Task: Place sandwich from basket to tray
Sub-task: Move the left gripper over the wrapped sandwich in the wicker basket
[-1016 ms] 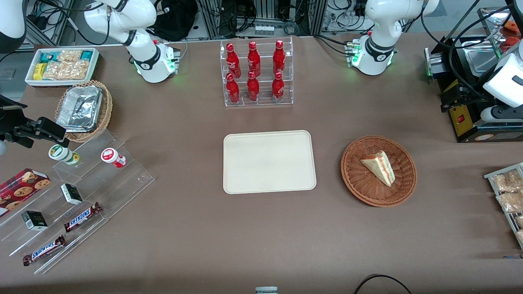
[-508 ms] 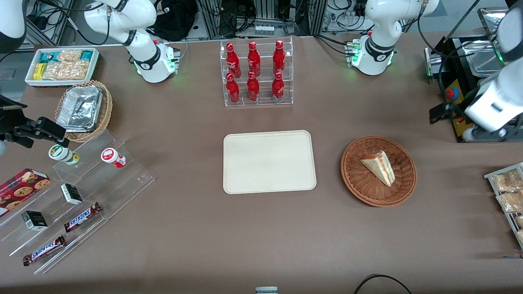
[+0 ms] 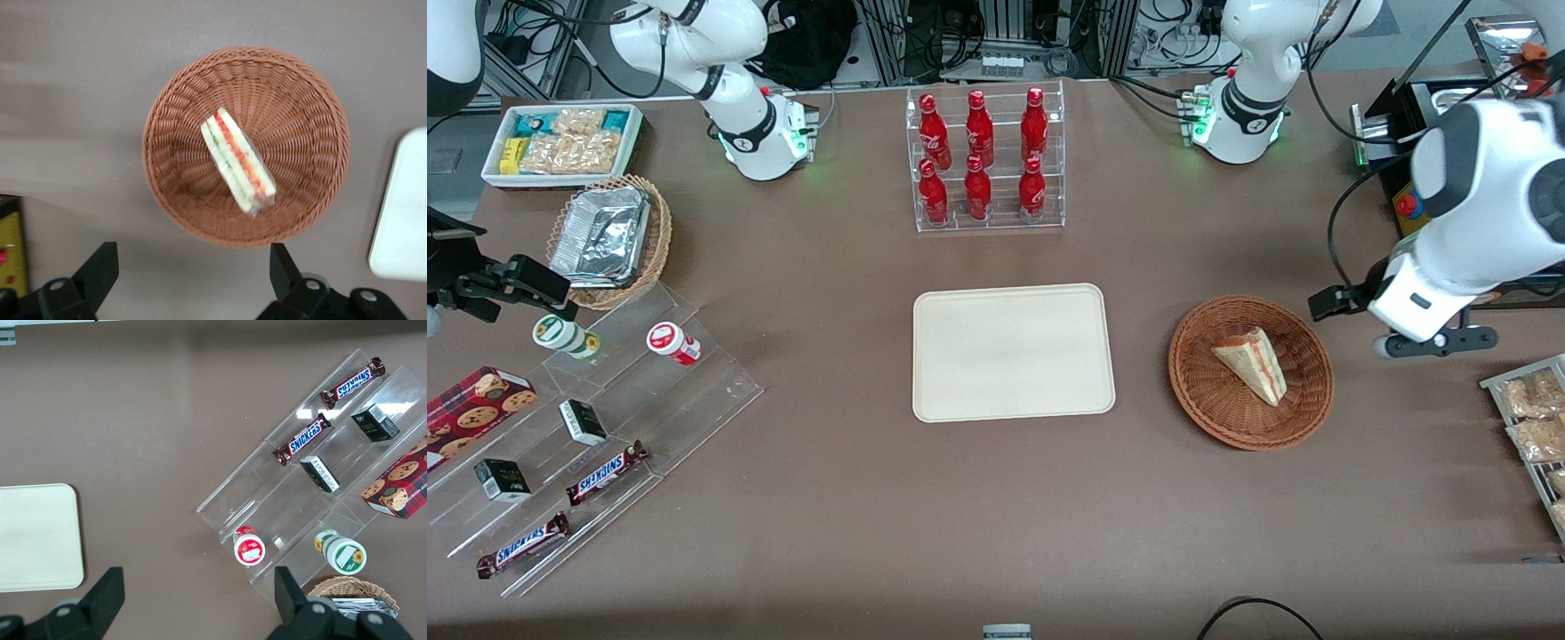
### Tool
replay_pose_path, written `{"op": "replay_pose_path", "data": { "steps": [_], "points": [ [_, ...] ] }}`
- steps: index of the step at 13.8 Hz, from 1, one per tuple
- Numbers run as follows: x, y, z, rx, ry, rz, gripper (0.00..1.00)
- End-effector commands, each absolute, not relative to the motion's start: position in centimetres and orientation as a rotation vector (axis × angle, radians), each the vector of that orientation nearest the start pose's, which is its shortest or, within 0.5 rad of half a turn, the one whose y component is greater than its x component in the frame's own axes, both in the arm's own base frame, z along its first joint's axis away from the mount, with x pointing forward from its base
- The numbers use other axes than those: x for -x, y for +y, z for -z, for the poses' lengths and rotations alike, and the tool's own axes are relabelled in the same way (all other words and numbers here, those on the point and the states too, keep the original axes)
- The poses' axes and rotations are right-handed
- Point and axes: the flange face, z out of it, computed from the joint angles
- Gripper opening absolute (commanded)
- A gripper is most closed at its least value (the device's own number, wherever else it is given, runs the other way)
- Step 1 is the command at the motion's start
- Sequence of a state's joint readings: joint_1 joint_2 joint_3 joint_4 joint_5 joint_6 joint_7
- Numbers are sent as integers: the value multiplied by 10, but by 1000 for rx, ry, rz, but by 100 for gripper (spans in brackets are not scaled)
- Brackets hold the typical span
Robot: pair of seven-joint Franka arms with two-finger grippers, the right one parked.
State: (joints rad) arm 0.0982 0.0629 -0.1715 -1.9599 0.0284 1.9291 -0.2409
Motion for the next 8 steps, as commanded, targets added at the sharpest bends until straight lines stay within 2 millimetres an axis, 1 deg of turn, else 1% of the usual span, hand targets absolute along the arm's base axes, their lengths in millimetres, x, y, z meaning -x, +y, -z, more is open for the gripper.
{"op": "replay_pose_path", "data": {
  "steps": [1,2,3,4,5,6,8],
  "points": [
    [-541,-63,-399,3089,-455,-58,100],
    [-535,-68,-379,3095,-493,-3,100],
    [-528,-72,-362,3090,-580,38,100],
    [-527,-79,-352,3084,-677,75,100],
    [-527,-84,-343,3078,-729,73,100],
    [-527,-85,-337,3074,-746,56,100],
    [-529,-85,-316,3068,-782,10,100]
  ]
}}
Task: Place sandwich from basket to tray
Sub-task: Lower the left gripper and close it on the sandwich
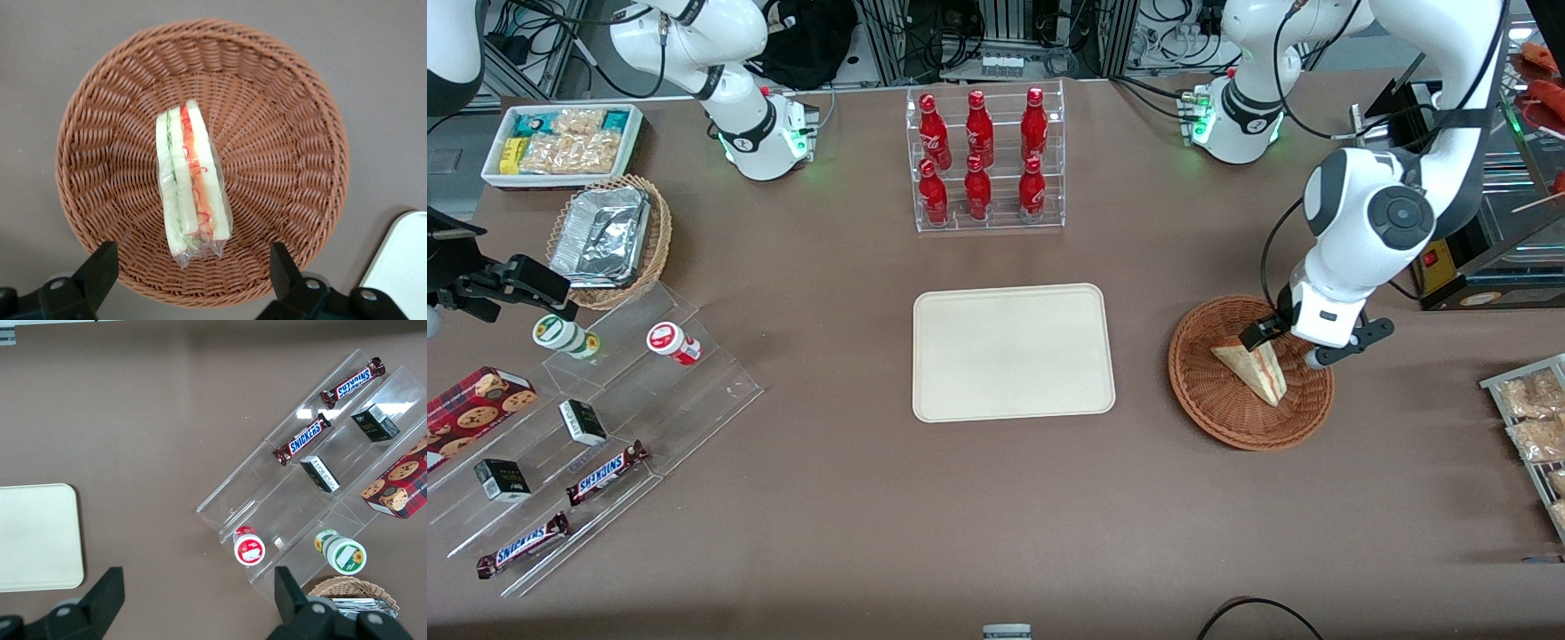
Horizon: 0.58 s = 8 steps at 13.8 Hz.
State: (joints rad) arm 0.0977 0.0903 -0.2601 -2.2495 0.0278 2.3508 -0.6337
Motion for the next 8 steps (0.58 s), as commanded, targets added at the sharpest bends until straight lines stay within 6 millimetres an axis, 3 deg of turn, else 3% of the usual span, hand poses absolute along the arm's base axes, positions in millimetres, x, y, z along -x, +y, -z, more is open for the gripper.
{"op": "replay_pose_path", "data": {
  "steps": [1,8],
  "points": [
    [-531,-86,-309,3062,-844,26,100],
    [-535,-82,-263,3057,-896,-31,99]
  ]
}}
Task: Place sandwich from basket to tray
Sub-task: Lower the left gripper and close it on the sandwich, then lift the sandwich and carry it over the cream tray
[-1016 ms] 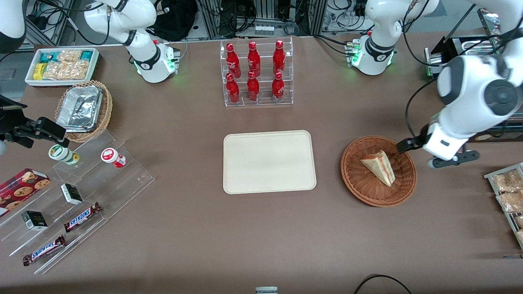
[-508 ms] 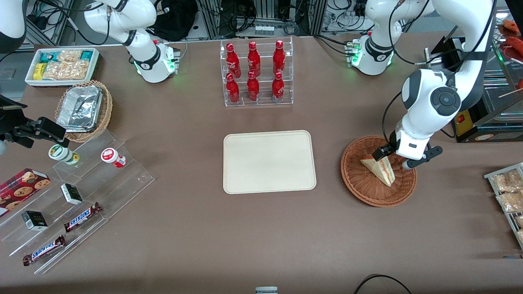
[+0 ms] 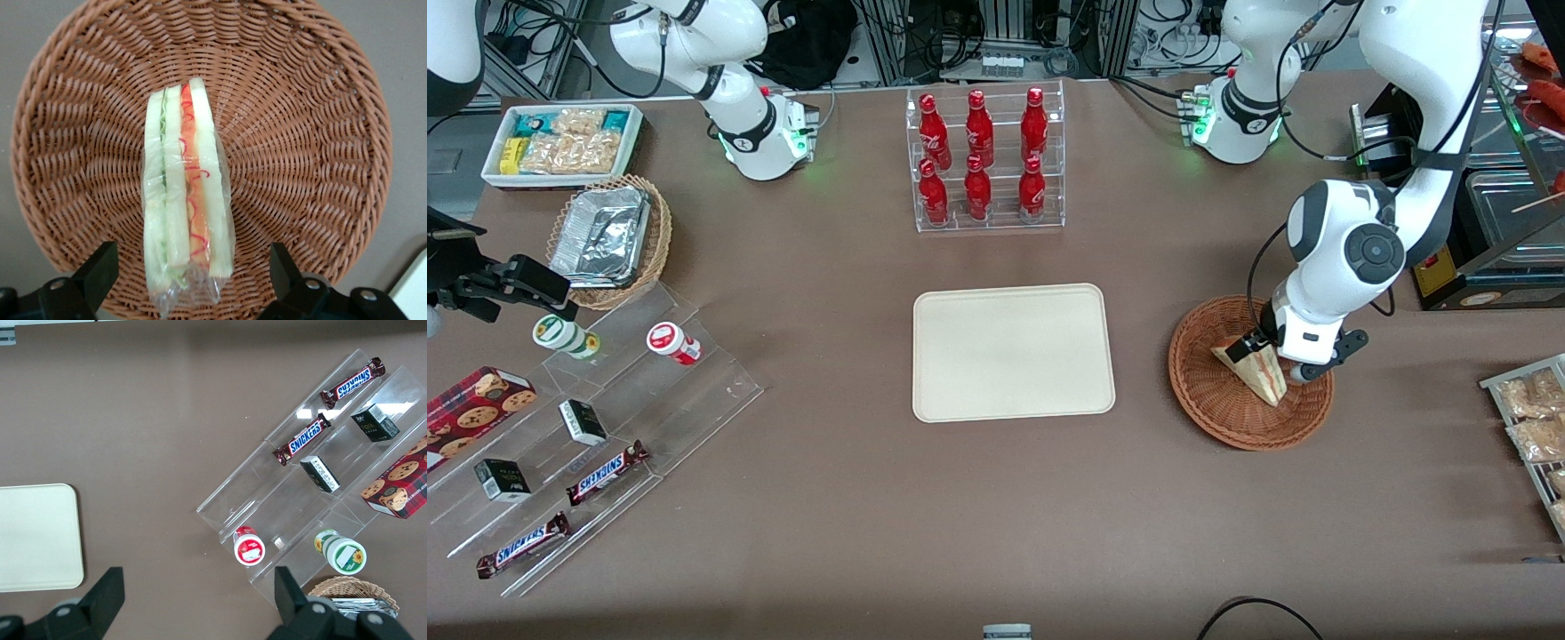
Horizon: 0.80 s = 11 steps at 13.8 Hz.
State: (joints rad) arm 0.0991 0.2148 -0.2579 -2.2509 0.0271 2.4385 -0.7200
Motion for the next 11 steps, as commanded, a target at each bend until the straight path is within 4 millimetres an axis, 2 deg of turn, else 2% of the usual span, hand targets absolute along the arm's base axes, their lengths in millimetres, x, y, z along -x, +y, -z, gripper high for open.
{"op": "replay_pose_path", "data": {
  "steps": [1,3,4,5,7,9,11],
  "points": [
    [-536,-82,-260,3056,-899,-34,89],
    [-536,-79,-260,3056,-902,-34,40],
    [-536,-79,-259,3056,-902,-36,20],
    [-537,-79,-258,3055,-893,-39,14],
    [-539,-76,-266,3055,-884,-21,12],
    [-545,-72,-292,3044,-884,-12,12],
    [-563,-76,-335,3016,-867,-87,12]
  ]
}}
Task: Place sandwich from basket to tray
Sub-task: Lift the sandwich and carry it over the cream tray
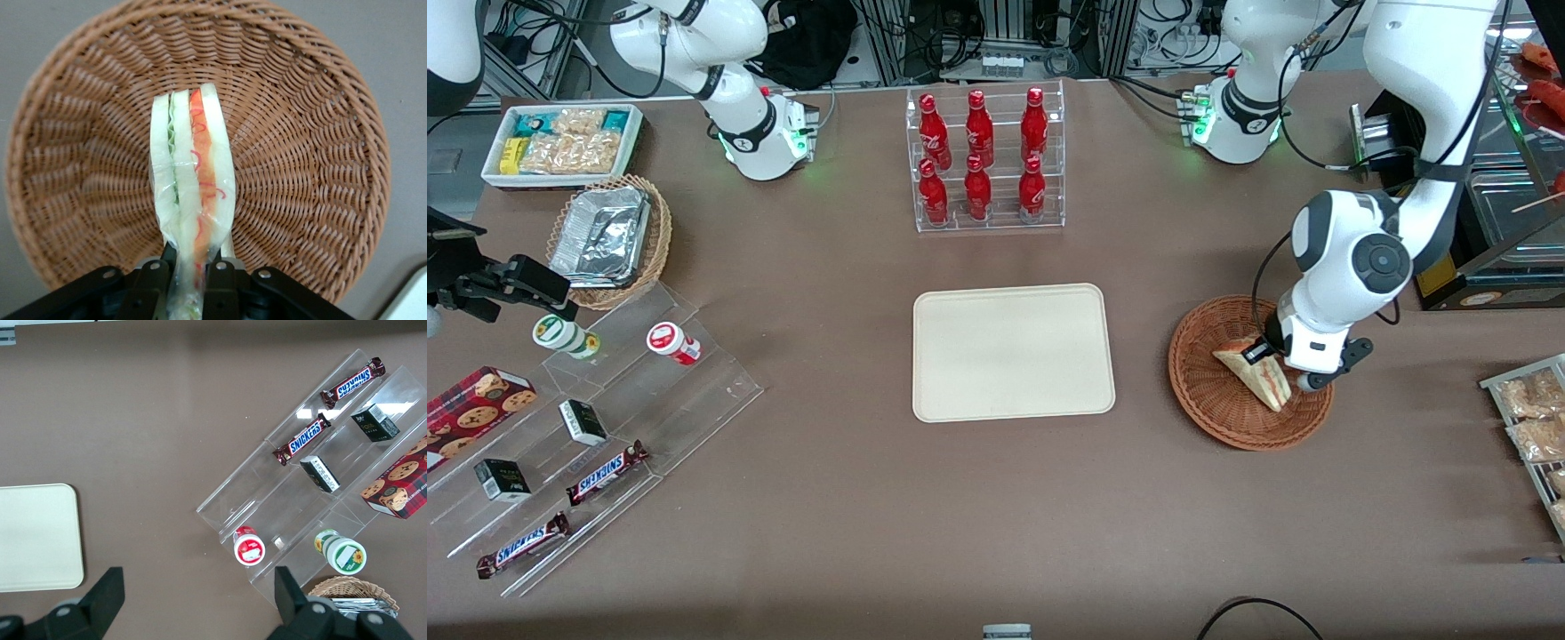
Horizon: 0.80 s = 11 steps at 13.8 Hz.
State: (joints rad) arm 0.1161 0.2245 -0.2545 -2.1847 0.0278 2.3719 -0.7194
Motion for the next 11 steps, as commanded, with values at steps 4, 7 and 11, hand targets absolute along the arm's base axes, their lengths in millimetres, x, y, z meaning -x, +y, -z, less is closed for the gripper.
{"op": "replay_pose_path", "data": {
  "steps": [4,7,11],
  "points": [
    [-590,-126,-439,3006,-738,-211,12],
    [-580,-197,-463,3053,-607,-224,12],
    [-561,-265,-444,3098,-461,-276,14]
  ]
}}
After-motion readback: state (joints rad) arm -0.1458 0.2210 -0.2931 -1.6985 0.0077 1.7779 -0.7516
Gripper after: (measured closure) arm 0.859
